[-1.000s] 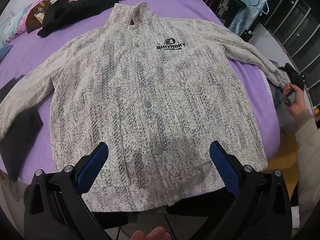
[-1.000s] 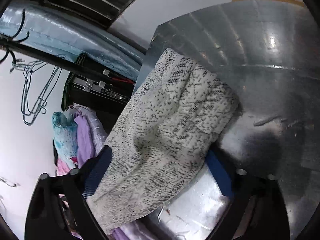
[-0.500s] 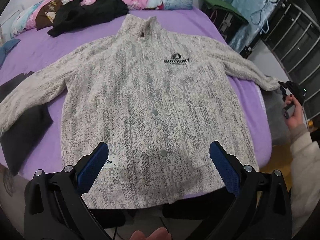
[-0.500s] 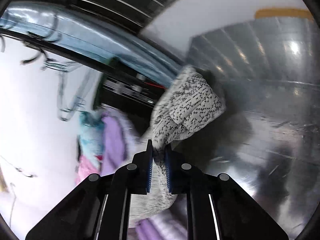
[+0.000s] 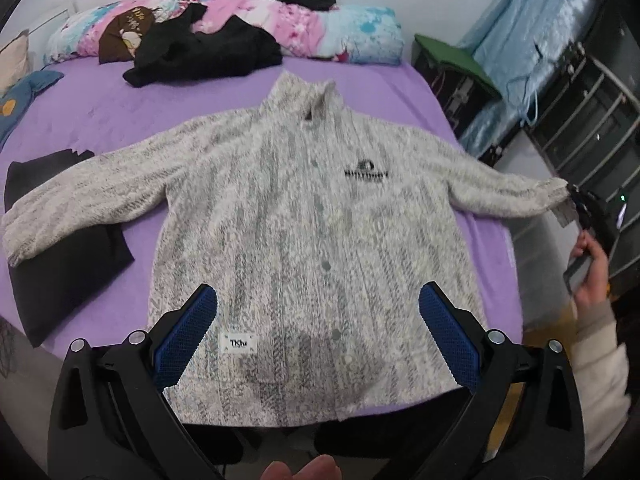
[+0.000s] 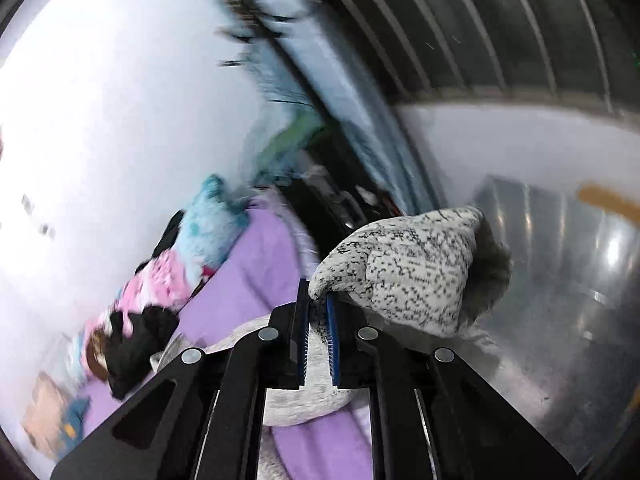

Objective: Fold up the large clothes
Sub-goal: 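Grasp the sleeve cuff with the right tool and lift it, then carry the sleeve across the jacket body with the right tool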

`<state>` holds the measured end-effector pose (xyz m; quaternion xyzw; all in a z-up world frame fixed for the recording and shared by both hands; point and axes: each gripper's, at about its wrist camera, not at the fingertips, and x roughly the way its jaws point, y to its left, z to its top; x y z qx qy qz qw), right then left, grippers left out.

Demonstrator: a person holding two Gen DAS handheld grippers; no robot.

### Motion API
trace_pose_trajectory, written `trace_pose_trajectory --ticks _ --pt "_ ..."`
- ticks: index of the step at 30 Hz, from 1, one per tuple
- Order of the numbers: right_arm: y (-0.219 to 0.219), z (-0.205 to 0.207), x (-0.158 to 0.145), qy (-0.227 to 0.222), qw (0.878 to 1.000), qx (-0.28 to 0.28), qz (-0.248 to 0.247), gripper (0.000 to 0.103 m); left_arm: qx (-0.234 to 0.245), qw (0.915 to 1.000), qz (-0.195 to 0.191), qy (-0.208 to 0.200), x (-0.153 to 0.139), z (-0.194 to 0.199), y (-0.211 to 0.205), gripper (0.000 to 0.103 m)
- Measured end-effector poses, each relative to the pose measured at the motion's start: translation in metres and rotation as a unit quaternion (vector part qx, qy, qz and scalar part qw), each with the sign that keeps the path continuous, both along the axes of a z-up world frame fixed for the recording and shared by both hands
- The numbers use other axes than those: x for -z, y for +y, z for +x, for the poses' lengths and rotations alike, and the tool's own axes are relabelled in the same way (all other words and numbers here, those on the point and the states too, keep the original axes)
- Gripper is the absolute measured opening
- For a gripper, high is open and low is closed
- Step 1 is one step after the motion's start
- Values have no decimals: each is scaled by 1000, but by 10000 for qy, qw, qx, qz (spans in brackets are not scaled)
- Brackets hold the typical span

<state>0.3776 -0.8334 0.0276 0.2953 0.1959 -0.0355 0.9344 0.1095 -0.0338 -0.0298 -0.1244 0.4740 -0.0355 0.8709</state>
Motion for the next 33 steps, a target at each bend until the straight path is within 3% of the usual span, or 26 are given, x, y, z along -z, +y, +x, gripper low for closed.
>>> trace_pose_trajectory --ticks 7,13,18,21,25,29,33 --pt "94 -19 -51 -414 9928 -851 -738 8 32 9980 -597 -199 -40 3 25 97" --pt "187 -34 -75 -660 9748 -1510 -1503 8 41 9958 -807 -418 -74 9 43 97" --pt "256 -41 -78 -794 9539 -1830 -2244 8 247 9865 -1619 5 -96 42 58 97" --pt "300 -51 -76 -844 9380 -1977 -2720 8 507 9882 -1447 -57 -120 59 51 97" --pt "351 -65 -66 -892 9077 -2172 -3477 8 971 9897 -1049 -30 -150 84 33 97" --pt "391 -80 -55 -910 8788 -2308 -4077 8 1329 9875 -732 436 -158 116 18 97" --pt "430 -99 -42 -998 8454 -2445 -4642 8 1591 9809 -541 980 -148 146 6 97"
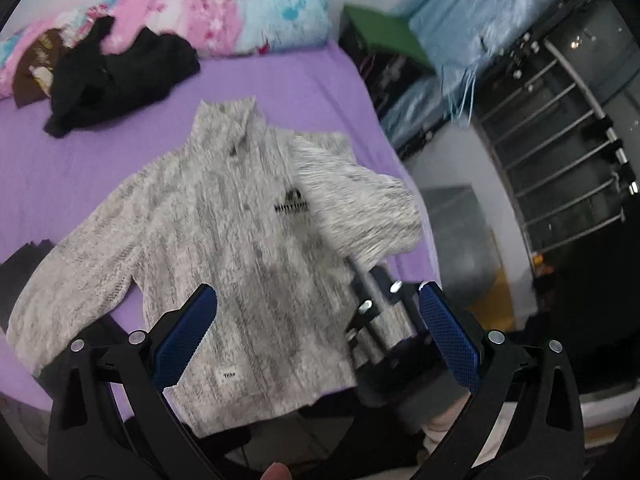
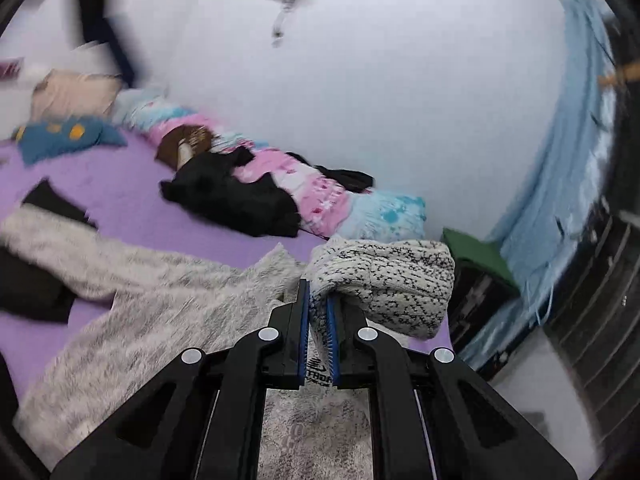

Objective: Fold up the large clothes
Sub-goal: 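Carry the sleeve across the jacket body with the right tool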

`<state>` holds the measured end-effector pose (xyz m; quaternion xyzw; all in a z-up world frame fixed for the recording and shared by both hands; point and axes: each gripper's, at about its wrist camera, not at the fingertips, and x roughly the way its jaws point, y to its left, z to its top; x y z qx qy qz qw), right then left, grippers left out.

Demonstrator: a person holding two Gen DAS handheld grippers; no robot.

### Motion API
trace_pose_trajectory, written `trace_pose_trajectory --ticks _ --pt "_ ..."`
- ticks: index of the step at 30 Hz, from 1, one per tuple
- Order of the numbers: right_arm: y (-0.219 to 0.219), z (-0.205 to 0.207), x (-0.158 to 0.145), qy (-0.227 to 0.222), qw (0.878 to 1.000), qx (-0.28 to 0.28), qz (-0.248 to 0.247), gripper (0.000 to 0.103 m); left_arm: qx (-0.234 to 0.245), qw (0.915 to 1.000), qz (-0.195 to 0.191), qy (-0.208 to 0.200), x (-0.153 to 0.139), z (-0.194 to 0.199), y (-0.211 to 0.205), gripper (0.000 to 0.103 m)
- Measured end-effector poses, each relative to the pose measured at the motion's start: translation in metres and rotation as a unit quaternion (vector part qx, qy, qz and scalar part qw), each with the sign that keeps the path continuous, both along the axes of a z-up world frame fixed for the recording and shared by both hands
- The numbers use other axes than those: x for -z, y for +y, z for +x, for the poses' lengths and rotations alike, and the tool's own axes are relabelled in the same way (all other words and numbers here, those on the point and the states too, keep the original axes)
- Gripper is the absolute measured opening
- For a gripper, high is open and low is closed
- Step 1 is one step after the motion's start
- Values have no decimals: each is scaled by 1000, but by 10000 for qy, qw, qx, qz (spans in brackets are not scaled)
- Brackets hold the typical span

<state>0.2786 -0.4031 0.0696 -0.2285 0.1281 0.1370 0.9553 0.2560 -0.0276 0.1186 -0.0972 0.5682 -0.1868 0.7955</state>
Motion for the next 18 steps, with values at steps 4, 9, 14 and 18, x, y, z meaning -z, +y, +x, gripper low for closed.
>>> trace_pose_trajectory --ticks 4,9,14,18 --pt "32 -22 16 -172 9981 -201 -554 8 23 9968 30 795 36 36 -7 97" --pt "64 -31 35 -348 9913 -439 -1195 7 340 9906 766 1078 66 56 -33 97" --pt "73 -30 45 -309 9881 -495 -1424 7 370 9847 1223 1188 85 68 -47 97" --pt "73 -31 46 -337 9870 -494 -1490 7 452 9815 1401 1224 99 78 -51 91"
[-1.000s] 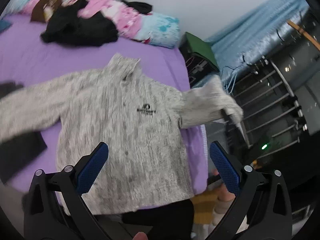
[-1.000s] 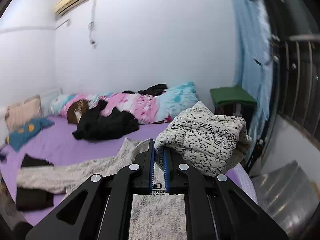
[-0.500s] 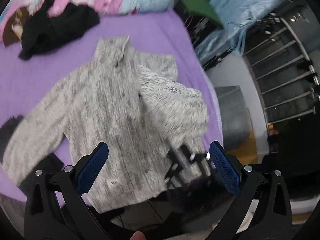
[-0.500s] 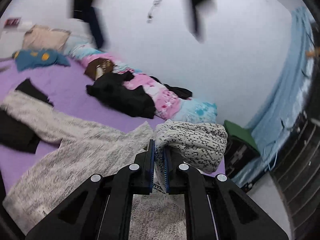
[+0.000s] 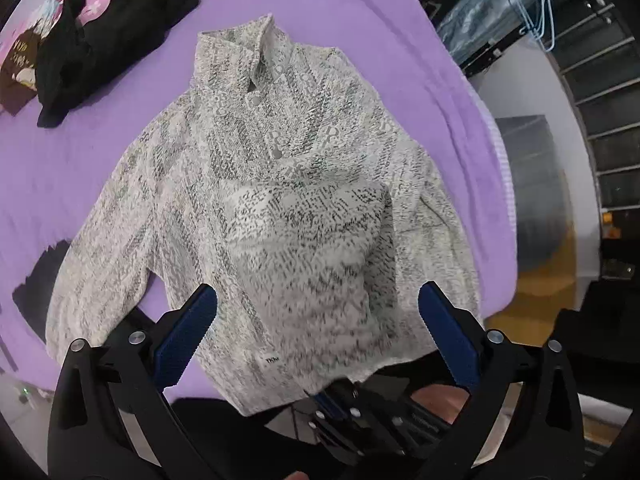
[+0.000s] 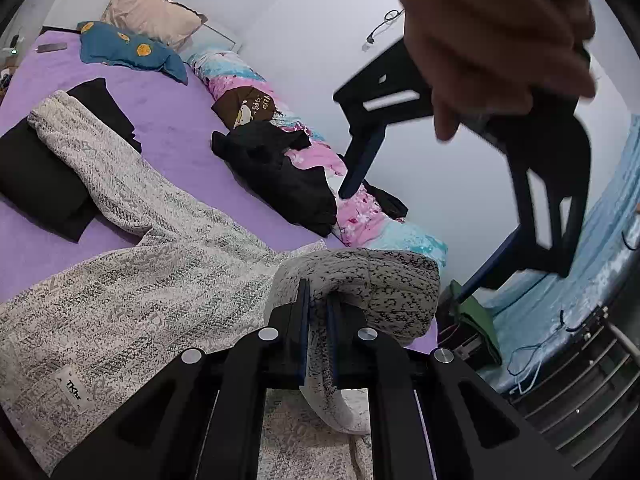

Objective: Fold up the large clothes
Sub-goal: 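Carry the sleeve across the jacket body with the right tool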

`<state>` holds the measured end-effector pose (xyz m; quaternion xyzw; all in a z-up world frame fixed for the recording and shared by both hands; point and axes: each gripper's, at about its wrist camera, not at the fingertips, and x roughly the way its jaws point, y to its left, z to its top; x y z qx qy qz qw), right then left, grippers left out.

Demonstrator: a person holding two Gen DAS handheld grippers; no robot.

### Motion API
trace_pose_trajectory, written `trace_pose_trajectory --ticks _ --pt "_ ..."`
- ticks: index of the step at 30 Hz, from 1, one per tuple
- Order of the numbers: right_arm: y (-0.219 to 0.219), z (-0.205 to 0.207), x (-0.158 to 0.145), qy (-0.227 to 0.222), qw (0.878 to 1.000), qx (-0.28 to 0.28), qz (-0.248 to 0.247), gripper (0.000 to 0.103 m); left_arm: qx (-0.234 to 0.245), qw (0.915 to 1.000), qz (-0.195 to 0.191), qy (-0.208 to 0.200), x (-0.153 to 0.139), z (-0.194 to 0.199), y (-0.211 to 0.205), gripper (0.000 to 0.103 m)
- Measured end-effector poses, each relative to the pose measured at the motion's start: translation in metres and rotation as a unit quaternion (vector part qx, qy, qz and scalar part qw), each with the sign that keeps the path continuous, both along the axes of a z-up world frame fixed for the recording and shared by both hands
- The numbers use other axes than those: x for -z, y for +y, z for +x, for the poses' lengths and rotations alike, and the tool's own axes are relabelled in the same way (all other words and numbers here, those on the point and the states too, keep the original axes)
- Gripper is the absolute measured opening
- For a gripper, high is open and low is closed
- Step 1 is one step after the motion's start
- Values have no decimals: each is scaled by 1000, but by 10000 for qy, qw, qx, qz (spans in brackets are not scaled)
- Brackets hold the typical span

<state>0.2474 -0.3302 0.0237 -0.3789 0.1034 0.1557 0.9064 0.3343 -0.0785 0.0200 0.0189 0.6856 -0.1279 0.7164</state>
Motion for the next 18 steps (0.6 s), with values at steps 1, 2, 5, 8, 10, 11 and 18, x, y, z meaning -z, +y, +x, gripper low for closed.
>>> trace_pose_trajectory --ticks 1,2,5,8,10,11,18 --pt "0 0 0 -19 10000 4 -22 7 11 10000 -2 32 2 2 -1 74" --pt "-1 0 0 -41 10000 11 -51 7 29 10000 18 64 5 4 0 58" --pt "0 1 1 -52 9999 -6 -100 7 145 9998 -66 73 8 8 -1 47" --pt "3 -1 6 -122 9996 -39 -245 7 251 9995 -139 105 10 11 0 31" --pt "5 -2 8 -174 9993 -20 -316 8 184 9997 -95 -91 6 13 4 14" --pt "4 -1 8 -200 9993 12 -324 8 153 9996 -42 -233 4 14 6 11" --pt "-1 1 8 -315 9992 52 -256 8 87 9967 -674 -453 -12 12 27 8"
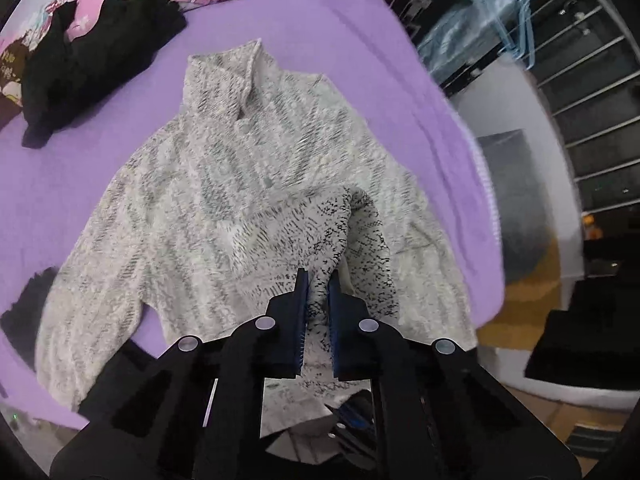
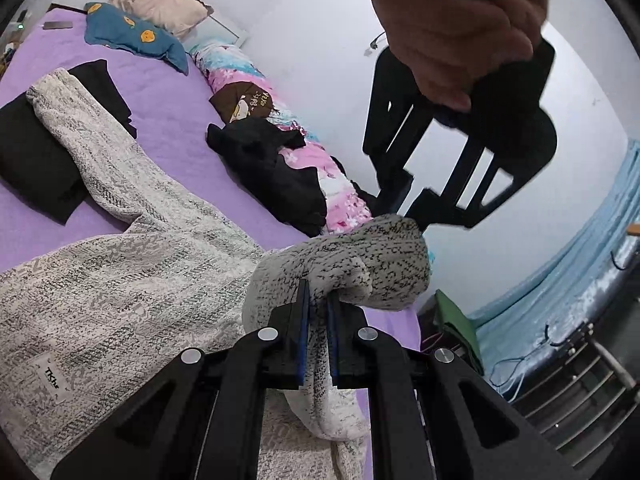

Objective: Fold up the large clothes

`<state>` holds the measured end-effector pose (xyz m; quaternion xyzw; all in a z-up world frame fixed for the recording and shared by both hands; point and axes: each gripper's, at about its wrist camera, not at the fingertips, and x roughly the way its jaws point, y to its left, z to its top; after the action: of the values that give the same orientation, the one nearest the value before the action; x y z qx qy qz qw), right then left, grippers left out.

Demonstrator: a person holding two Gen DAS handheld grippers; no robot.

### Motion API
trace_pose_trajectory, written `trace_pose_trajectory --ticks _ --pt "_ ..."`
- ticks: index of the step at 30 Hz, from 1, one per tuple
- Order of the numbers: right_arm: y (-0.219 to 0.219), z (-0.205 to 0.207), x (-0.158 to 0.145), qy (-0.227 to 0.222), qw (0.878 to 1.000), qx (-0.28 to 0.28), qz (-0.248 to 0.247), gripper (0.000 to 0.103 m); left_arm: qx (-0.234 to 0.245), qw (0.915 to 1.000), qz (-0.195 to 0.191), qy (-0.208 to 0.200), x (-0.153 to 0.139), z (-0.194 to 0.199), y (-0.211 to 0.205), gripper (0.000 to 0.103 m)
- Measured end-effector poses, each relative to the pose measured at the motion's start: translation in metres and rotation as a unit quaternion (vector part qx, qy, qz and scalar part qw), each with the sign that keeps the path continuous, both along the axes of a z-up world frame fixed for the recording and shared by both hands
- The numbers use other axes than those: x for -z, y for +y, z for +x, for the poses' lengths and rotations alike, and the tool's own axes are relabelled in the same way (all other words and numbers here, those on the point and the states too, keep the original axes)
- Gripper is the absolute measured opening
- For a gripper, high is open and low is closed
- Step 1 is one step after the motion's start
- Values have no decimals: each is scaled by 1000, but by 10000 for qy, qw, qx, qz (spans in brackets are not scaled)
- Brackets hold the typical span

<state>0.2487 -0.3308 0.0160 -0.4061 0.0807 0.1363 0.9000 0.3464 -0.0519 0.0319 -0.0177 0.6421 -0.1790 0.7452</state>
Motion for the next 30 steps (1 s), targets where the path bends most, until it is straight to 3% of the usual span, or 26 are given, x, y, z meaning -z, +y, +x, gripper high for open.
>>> trace_pose_trajectory --ticks 1,2,3,4,5,6,8,12,14,16,19,23,25,26,29,30 --pt "-2 0 0 -28 10000 17 42 9 -14 9999 -136 -67 -5 -2 3 8" --pt "-4 0 0 -5 10000 19 93 19 -25 9996 -253 -123 -8 -3 6 8" --pt "-6 0 1 38 9999 -13 147 45 -26 9991 -384 -183 -13 -5 9 7" --pt "-9 0 1 67 9997 -38 243 60 -5 9984 -515 -249 -18 -7 11 7" --pt "-14 -2 4 -40 9994 -16 352 82 89 9968 -689 -386 -26 -11 12 7" --pt "-18 -5 6 -206 9990 -27 403 89 169 9955 -773 -527 -34 -15 12 7" --pt "-28 -6 14 -358 9986 38 377 93 260 9914 -1032 -768 -45 -23 17 7" --pt "-52 7 31 -71 9994 243 252 93 265 9773 -1503 -1467 -71 -40 35 7" --pt "-68 19 46 199 9991 354 93 94 194 9739 -1579 -1620 -75 -44 45 7" --pt "-81 27 59 599 9979 244 72 94 83 9759 -1509 -1574 -69 -44 54 7" --pt "-90 31 65 820 9963 93 254 94 -58 9829 -1213 -1388 -42 -41 63 7" --pt "-86 43 66 1447 9856 -63 872 94 -406 9923 -1005 -599 25 -34 80 7" --pt "-88 52 70 2033 9695 -65 1370 93 -579 9936 -923 -310 53 -33 86 7" --pt "-96 56 70 2304 9549 58 1875 93 -652 9944 -816 -174 72 -33 88 7" --pt "-134 61 81 2987 8937 601 3293 93 -674 9948 -759 53 102 -39 86 10" --pt "-151 63 92 3287 8612 806 3792 93 -693 9945 -769 136 110 -40 84 10"
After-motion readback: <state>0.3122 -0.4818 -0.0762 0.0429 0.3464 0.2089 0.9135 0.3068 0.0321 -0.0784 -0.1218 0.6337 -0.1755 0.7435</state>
